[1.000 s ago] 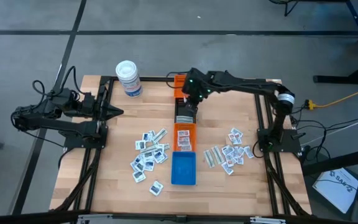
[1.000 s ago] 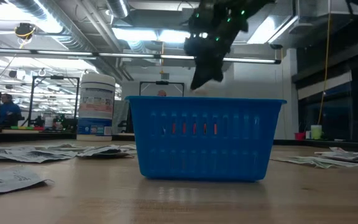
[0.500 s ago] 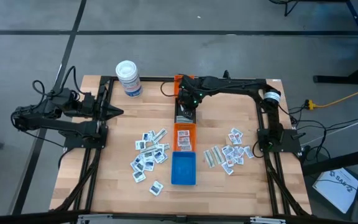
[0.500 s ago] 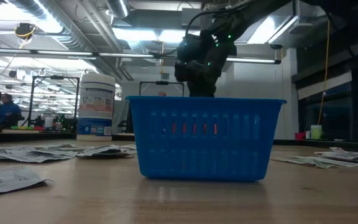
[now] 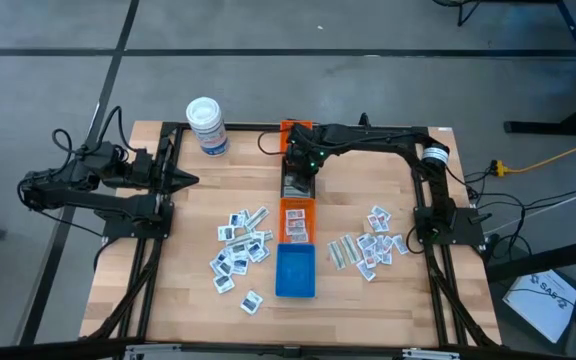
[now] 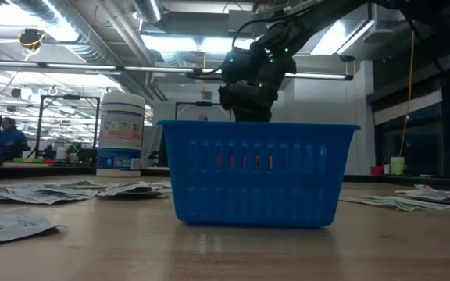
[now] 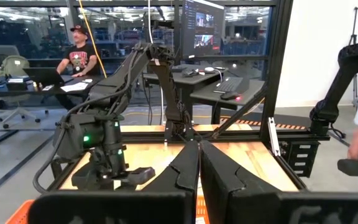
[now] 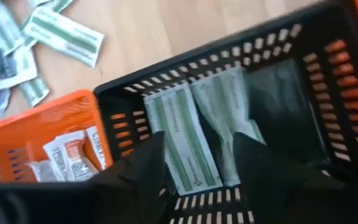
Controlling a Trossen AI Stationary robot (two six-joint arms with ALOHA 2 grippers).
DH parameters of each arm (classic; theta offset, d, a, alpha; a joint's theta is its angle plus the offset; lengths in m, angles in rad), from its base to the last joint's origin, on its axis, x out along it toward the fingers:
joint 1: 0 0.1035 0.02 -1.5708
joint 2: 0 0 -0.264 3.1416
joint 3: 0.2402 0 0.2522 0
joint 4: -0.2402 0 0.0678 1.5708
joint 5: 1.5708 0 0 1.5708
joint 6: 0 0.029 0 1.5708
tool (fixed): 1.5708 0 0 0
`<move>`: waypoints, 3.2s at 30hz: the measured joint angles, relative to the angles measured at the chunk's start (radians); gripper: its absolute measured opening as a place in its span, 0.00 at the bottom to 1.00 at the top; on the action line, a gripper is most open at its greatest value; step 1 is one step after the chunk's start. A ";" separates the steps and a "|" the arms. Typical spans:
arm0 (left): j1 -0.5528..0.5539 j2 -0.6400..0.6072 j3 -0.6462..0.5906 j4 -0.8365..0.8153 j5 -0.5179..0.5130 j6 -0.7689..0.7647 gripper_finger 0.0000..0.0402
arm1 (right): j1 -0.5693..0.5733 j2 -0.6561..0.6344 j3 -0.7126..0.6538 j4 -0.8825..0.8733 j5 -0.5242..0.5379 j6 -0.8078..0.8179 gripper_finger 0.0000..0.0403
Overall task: Pick & Place First Aid Supplies
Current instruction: Put the green bandage into the black bin
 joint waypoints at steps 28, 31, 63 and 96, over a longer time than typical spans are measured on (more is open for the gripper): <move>0.000 0.000 0.000 0.000 0.000 0.000 0.03 | 0.459 -0.247 0.000 -0.205 0.096 0.602 0.59; 0.000 0.000 0.000 0.000 0.000 0.000 0.03 | 0.519 -0.246 0.000 -0.251 0.096 0.673 0.59; 0.000 0.000 0.000 0.000 0.000 0.000 0.02 | 0.703 -0.253 -0.519 0.119 0.167 0.992 0.59; 0.000 0.000 0.000 0.000 0.000 0.000 0.03 | 0.679 -0.247 -0.590 0.136 0.273 0.897 0.46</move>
